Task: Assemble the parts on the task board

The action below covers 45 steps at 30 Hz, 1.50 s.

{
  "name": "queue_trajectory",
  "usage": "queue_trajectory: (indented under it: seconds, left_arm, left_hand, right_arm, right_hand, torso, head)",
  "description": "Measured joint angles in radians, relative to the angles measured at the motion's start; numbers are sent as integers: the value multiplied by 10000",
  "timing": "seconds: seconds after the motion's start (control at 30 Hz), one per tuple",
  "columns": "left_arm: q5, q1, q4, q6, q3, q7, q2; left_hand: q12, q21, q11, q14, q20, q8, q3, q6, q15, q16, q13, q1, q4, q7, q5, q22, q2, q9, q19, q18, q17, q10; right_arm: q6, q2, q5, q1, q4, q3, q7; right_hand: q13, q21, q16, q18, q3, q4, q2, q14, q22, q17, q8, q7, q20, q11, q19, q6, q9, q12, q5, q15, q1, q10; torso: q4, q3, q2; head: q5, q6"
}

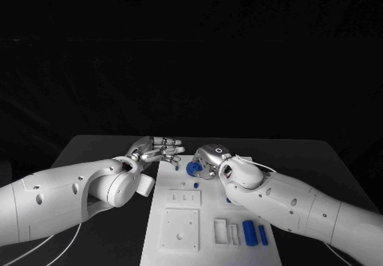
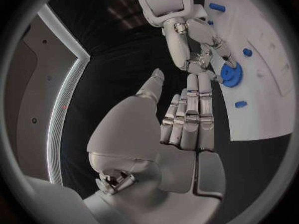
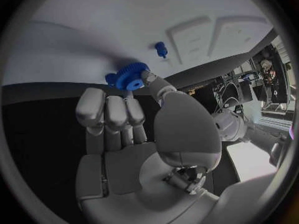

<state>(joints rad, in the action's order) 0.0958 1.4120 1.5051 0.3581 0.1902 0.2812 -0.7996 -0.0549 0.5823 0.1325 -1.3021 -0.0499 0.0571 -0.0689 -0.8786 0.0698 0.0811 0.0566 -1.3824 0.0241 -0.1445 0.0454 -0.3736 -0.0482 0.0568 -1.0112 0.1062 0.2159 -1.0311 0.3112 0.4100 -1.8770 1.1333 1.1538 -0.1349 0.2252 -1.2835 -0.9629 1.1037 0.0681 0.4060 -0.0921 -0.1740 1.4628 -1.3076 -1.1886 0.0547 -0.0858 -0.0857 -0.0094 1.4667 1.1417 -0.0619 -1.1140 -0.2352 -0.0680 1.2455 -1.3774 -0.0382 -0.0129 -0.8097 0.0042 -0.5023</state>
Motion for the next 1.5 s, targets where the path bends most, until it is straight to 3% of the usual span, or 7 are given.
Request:
queue_trajectory:
  seconds: [0.57, 0.73, 0.8, 0.9, 1.0, 1.13, 1.5]
  left_arm:
    - [1, 0, -15, -3, 0, 0, 37]
    - [1, 0, -27, -5, 0, 0, 56]
    - [1, 0, -34, -5, 0, 0, 68]
    - [1, 0, -40, -7, 0, 0, 77]
    - [1, 0, -49, -8, 0, 0, 83]
    - [2, 0, -57, -10, 0, 0, 84]
    - [1, 0, -78, -14, 1, 0, 90]
  left_hand:
    - [0, 0, 0, 0, 0, 0, 0, 0, 0, 0, 0, 0, 0, 0, 0, 1, 0, 0, 0, 0, -2, 0]
    - [0, 0, 0, 0, 0, 0, 0, 0, 0, 0, 0, 0, 0, 0, 0, 1, 0, 0, 0, 0, -2, 0]
    - [0, 0, 0, 0, 0, 0, 0, 0, 0, 0, 0, 0, 0, 0, 0, 1, 0, 0, 0, 0, -2, 0]
    - [0, 0, 0, 0, 0, 0, 0, 0, 0, 0, 0, 0, 0, 0, 0, 1, 0, 0, 0, 0, -2, 0]
    - [0, 0, 0, 0, 0, 0, 0, 0, 0, 0, 0, 0, 0, 0, 0, -16, 0, 0, 0, 0, 15, 0]
    - [0, 0, 0, 0, 0, 0, 27, 0, 0, 0, 0, 0, -27, 0, 0, -15, 0, 0, 0, 0, 15, 0]
    - [0, 0, 0, 0, 0, 0, 53, 0, 0, 0, 0, 0, -53, 0, 0, -15, 0, 0, 0, 0, 14, 0]
  right_arm:
    - [112, -184, -56, -20, -305, 49, 84]
    - [56, -253, -49, -19, -396, 92, 84]
    - [29, -275, -27, -13, -440, 112, 81]
    - [-13, -289, 9, -14, -500, 135, 77]
    - [-47, -311, 78, -4, -525, 135, 68]
    - [-154, -306, 181, -10, -589, 161, 68]
    - [-251, -95, 367, -15, -451, 175, 71]
  right_hand:
    - [57, 8, -40, 0, 26, 26, 66, 0, 1, 46, 45, -9, 0, 1, 0, -22, 4, 107, 30, 0, 67, -1]
    - [162, 159, -118, 0, -218, 184, 69, 0, 2, 108, 127, -79, 0, 22, 0, -518, -36, 263, 170, 1, 69, 91]
    - [209, 185, -160, 0, -555, 389, 103, 0, 2, 125, 130, -83, 0, 20, 0, -686, -42, 310, 341, 1, 54, 92]
    - [238, 239, -160, 1, -897, 1030, 157, 0, 2, 126, 89, -41, 0, 18, 0, -733, -10, 311, 417, 1, -418, 94]
    - [259, 285, -160, 1, -1043, 2025, 57, 0, 2, 126, 88, -54, 0, 18, 0, -746, -1, 311, 666, 0, -1054, 94]
    - [284, 314, -160, 0, -1193, 2858, -9, 0, 2, 127, 50, -35, 0, 54, 0, -800, 12, 311, 919, 0, -1254, 129]
    - [284, 314, -160, 0, -1126, 3000, -9, 0, 2, 111, 39, -64, 0, 55, 0, -770, -20, 311, 859, 1, -1254, 127]
  torso:
    - [10, 9, 0]
    - [13, 8, 1]
    - [13, 7, 1]
    - [13, 7, 0]
    - [12, 1, 3]
    - [10, 0, 5]
    - [19, 12, 5]
  head:
    - [13, 2]
    - [17, -12]
    - [18, -14]
    - [18, -23]
    - [18, -27]
    - [18, -33]
    - [37, -47]
